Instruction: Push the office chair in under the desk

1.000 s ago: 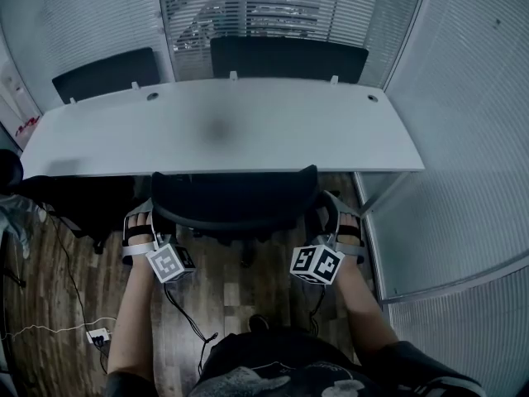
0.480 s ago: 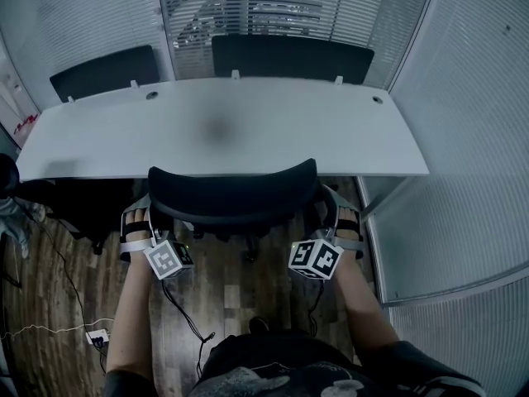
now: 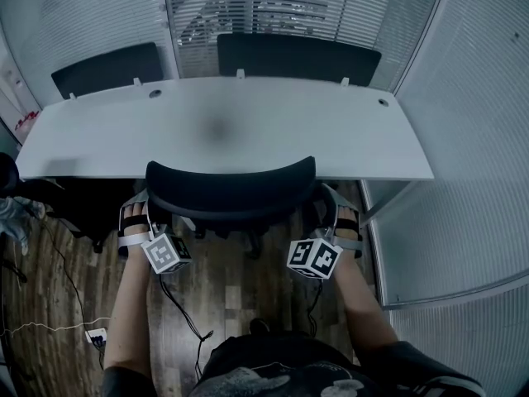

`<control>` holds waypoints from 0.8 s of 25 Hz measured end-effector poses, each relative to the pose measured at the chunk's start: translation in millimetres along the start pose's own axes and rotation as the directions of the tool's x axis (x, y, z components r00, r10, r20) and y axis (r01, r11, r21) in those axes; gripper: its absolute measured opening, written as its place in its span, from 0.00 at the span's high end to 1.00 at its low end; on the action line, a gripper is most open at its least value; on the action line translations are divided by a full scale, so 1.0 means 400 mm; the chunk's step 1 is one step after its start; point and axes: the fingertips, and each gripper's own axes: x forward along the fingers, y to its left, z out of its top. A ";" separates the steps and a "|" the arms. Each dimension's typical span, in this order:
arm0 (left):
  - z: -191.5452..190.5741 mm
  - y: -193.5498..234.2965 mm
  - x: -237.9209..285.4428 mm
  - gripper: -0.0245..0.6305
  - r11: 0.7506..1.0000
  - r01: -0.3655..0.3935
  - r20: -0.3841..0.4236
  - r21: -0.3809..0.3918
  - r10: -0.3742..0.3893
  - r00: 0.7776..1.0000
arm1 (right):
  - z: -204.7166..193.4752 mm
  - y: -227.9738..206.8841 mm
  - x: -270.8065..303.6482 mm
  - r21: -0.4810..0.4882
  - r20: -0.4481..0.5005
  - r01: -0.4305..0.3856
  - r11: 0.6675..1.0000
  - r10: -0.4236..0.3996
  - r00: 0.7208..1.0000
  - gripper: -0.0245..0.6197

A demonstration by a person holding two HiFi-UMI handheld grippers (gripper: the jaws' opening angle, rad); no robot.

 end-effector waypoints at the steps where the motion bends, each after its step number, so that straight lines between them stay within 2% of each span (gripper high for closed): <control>1: -0.003 0.003 0.000 0.62 1.000 -0.003 -0.001 0.002 0.003 1.000 | 0.003 0.001 0.001 -0.001 0.000 0.001 1.000 -0.001 1.000 0.58; 8: -0.002 0.006 -0.010 0.62 1.000 -0.001 0.003 -0.012 0.001 1.000 | 0.009 0.003 0.003 -0.011 -0.014 0.011 1.000 -0.011 1.000 0.58; 14: -0.003 -0.007 -0.018 0.62 0.993 0.058 -0.011 -0.102 -0.060 0.998 | 0.008 0.007 0.000 -0.025 -0.016 0.011 1.000 -0.012 1.000 0.58; 20: -0.006 0.004 -0.055 0.60 0.988 0.042 -0.016 -0.149 -0.045 0.999 | -0.009 0.020 -0.059 0.016 -0.046 0.005 1.000 -0.004 0.999 0.58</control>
